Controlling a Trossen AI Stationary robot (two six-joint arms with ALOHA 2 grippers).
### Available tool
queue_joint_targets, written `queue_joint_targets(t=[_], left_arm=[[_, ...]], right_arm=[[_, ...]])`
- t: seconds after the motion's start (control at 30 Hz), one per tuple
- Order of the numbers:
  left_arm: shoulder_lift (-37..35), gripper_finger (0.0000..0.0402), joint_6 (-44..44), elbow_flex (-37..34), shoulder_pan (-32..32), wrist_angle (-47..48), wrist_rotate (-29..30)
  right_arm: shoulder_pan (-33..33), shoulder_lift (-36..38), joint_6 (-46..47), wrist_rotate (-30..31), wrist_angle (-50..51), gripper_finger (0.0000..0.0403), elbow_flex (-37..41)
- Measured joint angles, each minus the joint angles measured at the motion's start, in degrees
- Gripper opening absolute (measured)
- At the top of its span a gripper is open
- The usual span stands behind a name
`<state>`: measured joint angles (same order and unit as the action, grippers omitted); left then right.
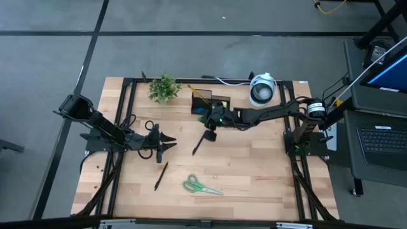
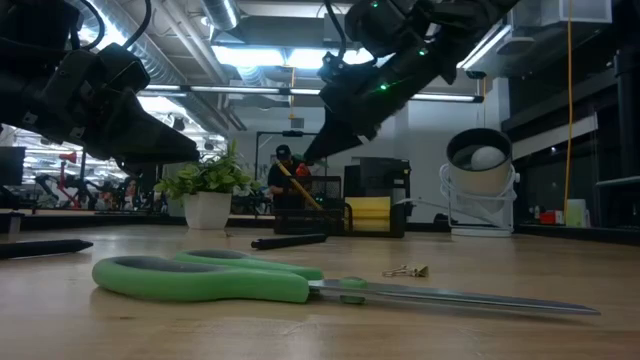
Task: Pick and place office supplies into organizer
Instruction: Put the green eraser into the black organizer
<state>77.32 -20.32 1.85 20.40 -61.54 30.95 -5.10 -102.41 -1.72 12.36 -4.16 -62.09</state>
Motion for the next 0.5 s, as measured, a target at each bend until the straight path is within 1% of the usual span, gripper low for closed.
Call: queue_joint_targets(t=[0.13, 0.3, 0.5], left_arm=[[0.0, 0.0102, 0.0, 0.0, 0.0, 0.0, 0.2], [0.0, 0.0102, 0.1, 0.0, 0.0, 0.0, 1.8], [0.0, 0.0102, 0.1, 0.0, 0.0, -0.4, 3.2]], right_arm=[[-2.7, 0.0, -0.5, 0.0, -1.4, 0.0086, -0.5], [-5.7, -0.6, -0.1, 0.1, -5.8, 0.0086, 1.0], [-7.1, -3.3, -0.1, 0.0, -9.6, 0.0086, 1.0]])
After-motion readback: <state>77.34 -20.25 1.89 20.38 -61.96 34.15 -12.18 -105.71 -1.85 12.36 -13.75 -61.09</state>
